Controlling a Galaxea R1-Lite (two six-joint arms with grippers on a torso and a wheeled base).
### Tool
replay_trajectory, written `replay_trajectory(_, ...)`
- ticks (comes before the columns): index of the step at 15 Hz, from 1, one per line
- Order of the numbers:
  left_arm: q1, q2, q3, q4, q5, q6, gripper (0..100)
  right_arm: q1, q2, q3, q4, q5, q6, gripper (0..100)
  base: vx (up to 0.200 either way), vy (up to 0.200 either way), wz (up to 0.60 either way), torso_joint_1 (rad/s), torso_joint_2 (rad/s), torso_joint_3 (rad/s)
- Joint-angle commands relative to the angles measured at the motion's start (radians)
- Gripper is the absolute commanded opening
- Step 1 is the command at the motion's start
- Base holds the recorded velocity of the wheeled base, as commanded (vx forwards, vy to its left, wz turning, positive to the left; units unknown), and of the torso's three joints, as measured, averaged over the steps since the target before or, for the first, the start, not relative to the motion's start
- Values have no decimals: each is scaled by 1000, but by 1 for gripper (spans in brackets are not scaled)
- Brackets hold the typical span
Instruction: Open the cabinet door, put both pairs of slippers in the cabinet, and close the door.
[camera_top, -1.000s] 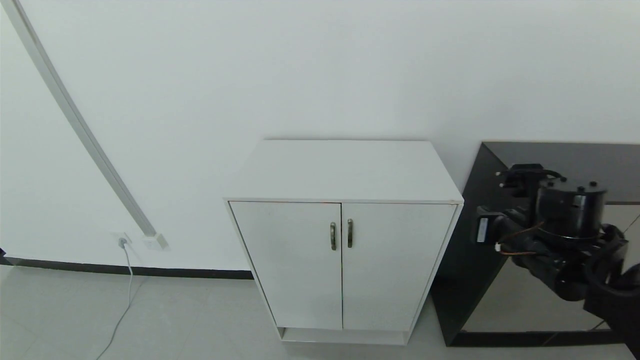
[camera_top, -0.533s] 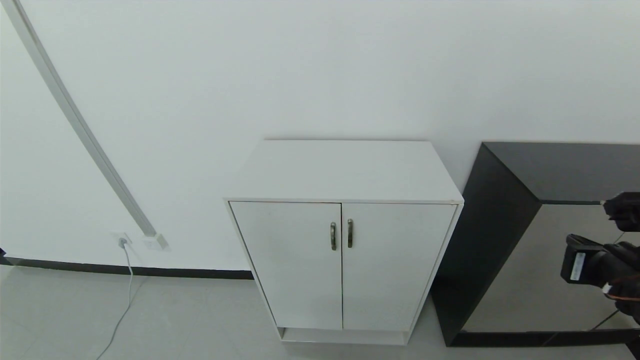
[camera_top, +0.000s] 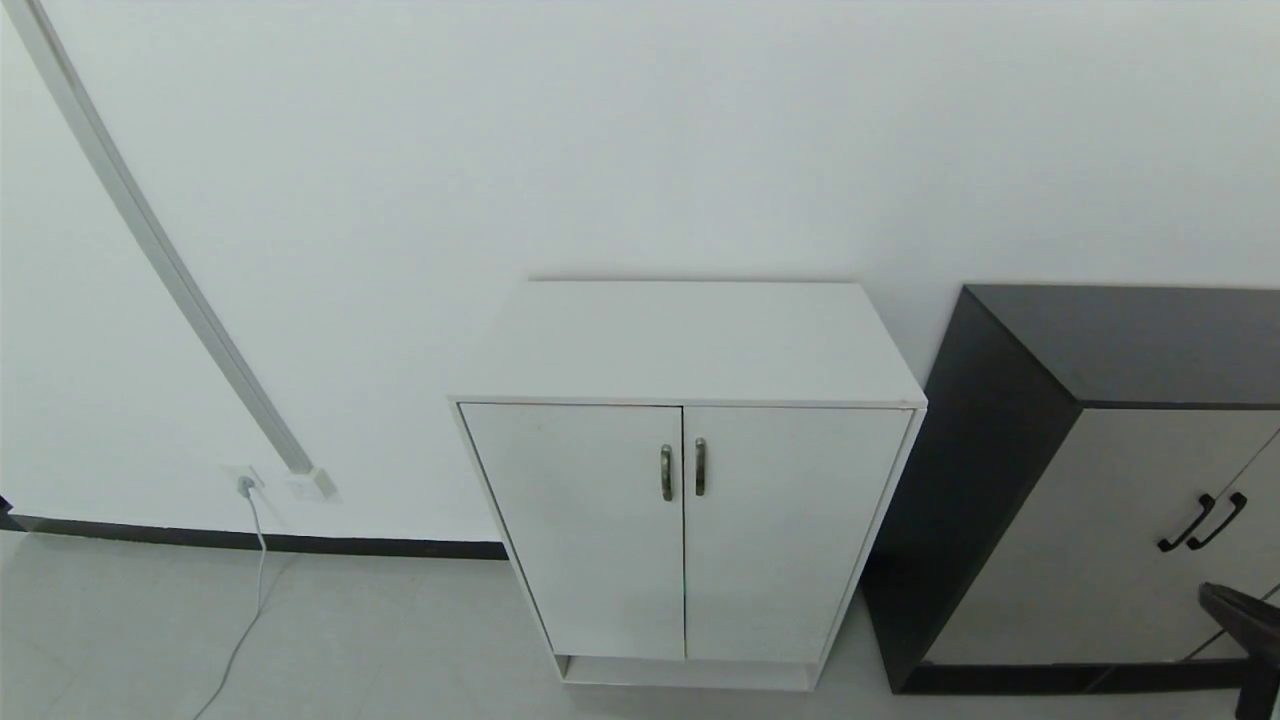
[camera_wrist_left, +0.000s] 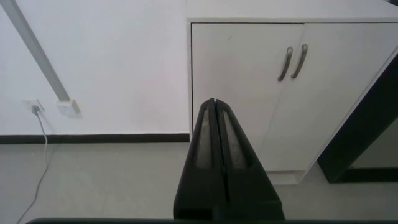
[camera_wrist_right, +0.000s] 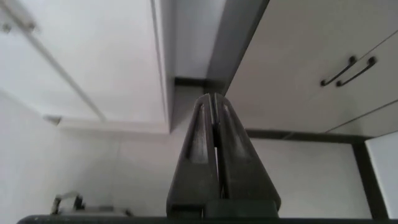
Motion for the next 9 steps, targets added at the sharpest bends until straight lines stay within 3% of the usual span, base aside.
replay_trajectory(1,0,1,0,0,0,0,0,-1,-247,5,189,65,4,0,0,0,0,0,0,0)
replay_trajectory(3,0,1,0,0,0,0,0,-1,-322,7,307,81,4,0,0,0,0,0,0,0)
replay_trajectory(9,0,1,0,0,0,0,0,-1,-505,50,489,84,5,0,0,0,0,0,0,0)
